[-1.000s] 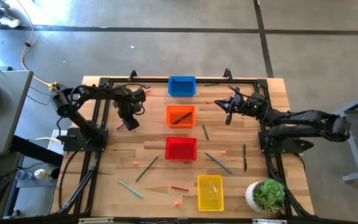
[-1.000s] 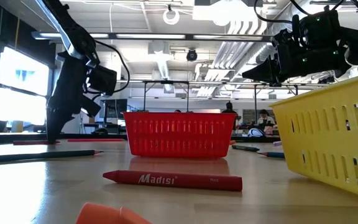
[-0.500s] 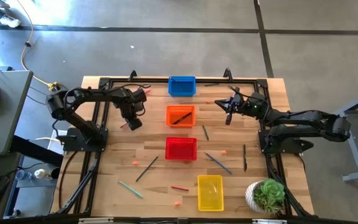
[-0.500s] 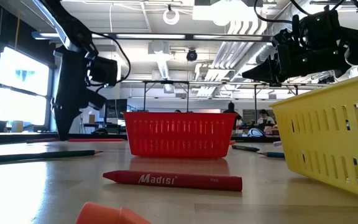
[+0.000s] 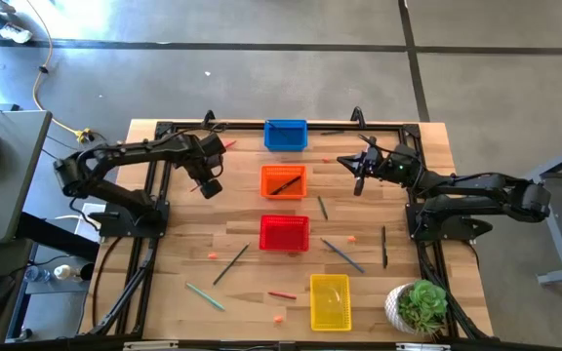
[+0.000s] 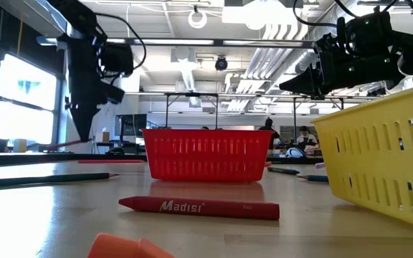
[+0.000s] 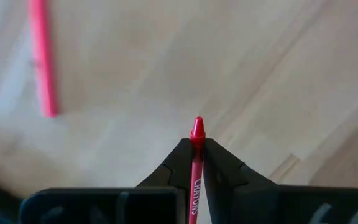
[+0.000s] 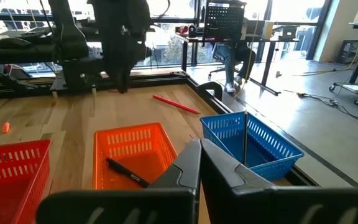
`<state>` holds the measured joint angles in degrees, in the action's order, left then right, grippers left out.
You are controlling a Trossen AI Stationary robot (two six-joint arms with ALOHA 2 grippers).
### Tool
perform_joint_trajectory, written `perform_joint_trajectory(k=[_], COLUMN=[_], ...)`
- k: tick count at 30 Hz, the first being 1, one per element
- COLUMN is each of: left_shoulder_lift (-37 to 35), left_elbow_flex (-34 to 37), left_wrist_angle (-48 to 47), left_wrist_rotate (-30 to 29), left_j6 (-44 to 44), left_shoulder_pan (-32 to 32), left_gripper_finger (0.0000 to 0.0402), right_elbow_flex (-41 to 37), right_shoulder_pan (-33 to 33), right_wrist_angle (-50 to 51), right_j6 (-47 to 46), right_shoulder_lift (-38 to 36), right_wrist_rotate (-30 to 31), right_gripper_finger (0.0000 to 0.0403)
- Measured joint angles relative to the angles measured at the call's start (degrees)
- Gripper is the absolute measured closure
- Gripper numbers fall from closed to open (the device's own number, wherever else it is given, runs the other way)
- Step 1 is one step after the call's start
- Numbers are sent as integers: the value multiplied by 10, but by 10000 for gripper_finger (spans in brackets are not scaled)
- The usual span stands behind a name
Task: Sort crayons/erasers/pens/pencils in bins
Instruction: Put the red crayon into the red bin
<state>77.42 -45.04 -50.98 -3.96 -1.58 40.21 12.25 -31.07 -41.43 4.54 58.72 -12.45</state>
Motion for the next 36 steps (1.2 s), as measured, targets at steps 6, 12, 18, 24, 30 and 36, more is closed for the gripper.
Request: perform_joint_trajectory(k=[6, 12, 18, 24, 30, 36], left_shoulder_lift=[-47, -68, -68, -35, 29, 113], left_elbow_flex=[-45, -89, -107, -107, -147, -240], left_wrist_angle=[-18, -13, 40, 155, 209, 204], left_wrist_rotate=[-7, 16, 16, 11, -15, -41], left_j6=[-22, -52, -115, -183, -206, -156], left_shoulder_pan=[-42, -139, -272, -372, -422, -440], left_gripper_finger=[389, 389, 389, 389, 389, 389], right_elbow_flex=[0, 0, 0, 0, 0, 0], right_shoulder_pan=[0, 0, 0, 0, 0, 0], right_wrist_angle=[0, 0, 0, 0, 0, 0], right_j6=[0, 0, 0, 0, -3, -5], right_shoulder_lift=[0, 0, 0, 0, 0, 0], right_wrist_rotate=[0, 2, 2, 2, 2, 2], right_gripper_finger=[403, 403, 403, 403, 403, 403])
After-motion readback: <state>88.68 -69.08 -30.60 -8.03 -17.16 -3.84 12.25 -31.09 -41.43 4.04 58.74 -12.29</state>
